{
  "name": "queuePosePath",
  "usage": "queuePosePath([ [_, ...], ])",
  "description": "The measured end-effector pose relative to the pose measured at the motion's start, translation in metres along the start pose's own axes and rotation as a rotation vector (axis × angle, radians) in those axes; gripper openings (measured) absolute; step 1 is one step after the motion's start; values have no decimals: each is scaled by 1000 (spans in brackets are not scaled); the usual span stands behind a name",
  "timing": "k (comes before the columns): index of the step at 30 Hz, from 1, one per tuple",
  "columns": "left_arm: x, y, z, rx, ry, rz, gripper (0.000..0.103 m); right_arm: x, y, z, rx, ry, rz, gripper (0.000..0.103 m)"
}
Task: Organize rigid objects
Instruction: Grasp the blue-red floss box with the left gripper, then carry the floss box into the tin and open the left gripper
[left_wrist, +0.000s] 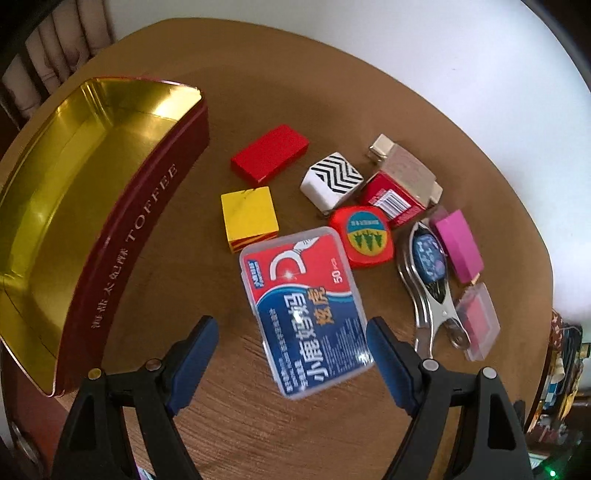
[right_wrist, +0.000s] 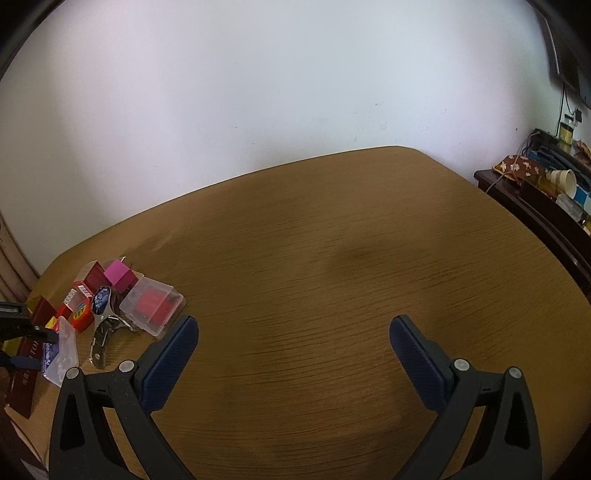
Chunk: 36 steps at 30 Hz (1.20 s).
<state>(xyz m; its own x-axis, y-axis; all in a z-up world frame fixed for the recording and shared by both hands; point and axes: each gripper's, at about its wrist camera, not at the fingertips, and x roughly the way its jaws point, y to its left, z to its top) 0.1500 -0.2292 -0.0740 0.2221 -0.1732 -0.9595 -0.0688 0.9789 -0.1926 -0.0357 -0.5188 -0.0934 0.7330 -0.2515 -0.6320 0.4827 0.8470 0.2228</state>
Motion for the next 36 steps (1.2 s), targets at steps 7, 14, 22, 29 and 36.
queuePosePath([
  [7, 11, 2, 19, -51, 45, -13, 84, 2, -2, -1, 11, 12, 20, 103],
  [14, 34, 11, 22, -21, 42, 60, 84, 6, -2, -1, 20, 32, 33, 103],
  [22, 36, 14, 4, 66, -15, 79, 63, 11, -4, -3, 48, 59, 65, 103],
  [29, 26, 24, -15, 114, -21, 28, 63, 14, 5, -2, -1, 82, 103, 103],
  [36, -2, 48, -28, 157, -39, -23, 63, 21, 24, 0, -112, 139, 209, 103],
])
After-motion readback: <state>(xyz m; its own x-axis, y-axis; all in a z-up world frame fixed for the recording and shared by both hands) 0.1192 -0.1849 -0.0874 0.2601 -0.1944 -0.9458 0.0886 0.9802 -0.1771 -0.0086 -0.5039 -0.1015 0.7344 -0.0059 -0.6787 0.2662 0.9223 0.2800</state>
